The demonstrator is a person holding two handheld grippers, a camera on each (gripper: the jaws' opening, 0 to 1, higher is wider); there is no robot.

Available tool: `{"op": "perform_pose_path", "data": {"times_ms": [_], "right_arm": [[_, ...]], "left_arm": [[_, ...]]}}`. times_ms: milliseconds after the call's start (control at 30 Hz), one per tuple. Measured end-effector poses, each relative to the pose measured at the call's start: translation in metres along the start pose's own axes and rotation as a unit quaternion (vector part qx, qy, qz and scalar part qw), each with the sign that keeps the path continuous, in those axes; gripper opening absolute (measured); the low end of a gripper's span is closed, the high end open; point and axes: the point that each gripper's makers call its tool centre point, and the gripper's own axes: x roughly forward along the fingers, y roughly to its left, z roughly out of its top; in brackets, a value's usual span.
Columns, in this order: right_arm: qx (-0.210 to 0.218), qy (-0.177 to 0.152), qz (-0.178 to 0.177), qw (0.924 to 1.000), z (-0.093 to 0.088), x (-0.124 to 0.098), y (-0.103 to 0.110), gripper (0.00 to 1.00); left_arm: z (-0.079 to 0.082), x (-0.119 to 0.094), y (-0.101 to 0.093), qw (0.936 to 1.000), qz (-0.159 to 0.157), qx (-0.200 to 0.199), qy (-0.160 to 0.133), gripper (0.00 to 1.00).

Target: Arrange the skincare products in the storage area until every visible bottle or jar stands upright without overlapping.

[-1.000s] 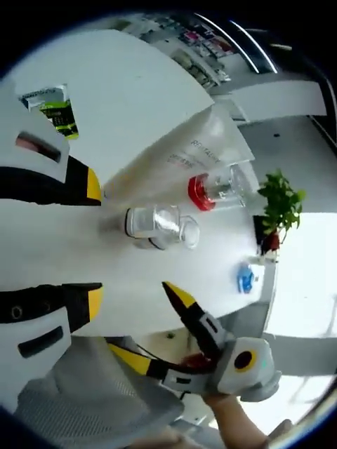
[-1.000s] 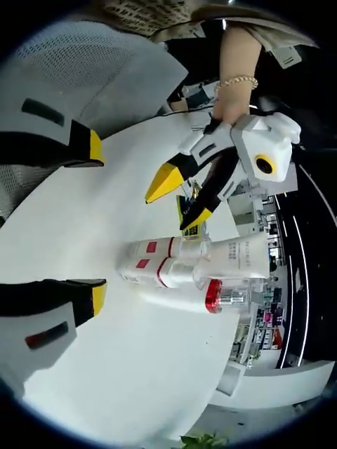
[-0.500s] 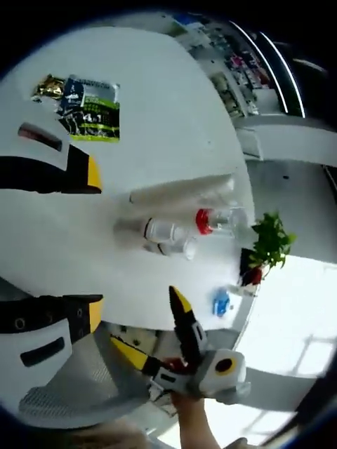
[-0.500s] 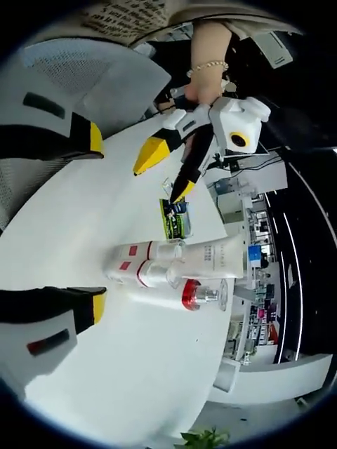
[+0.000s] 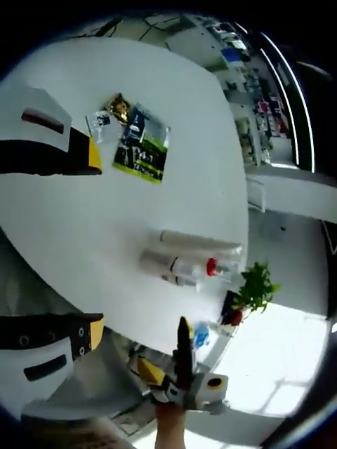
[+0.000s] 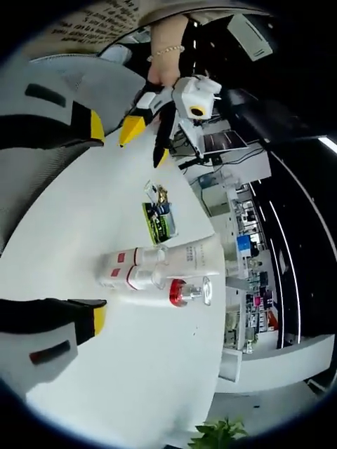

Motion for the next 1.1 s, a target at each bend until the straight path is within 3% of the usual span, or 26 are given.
{"op": "perform_pose_path", "data": {"times_ms": [200,300,567,767,1100], "right_arm": [[0.0,-0.004,-0.015,0.9999,0.001,0.0,0.006,0.97],[0.005,-0.007,-0.02,0.9998,0.002,-0.001,0.007,0.99],[0.008,-0.014,-0.037,0.9992,0.005,0.0,0.011,1.0],[0.005,-0.001,-0.046,0.9989,0.004,0.007,0.018,1.0],[-0.007,0.029,-0.011,0.9995,0.005,0.032,0.049,0.98]], "left_arm": [[-0.001,-0.026,0.02,0.9971,0.05,-0.044,-0.036,0.96],[-0.007,-0.037,0.028,0.9962,0.057,-0.057,-0.033,0.97],[-0.019,-0.06,0.037,0.996,0.061,-0.055,-0.035,0.97],[-0.027,-0.064,0.04,0.9967,0.055,-0.052,-0.029,0.97],[-0.021,-0.068,0.037,0.9964,0.043,-0.047,-0.055,0.97]]}}
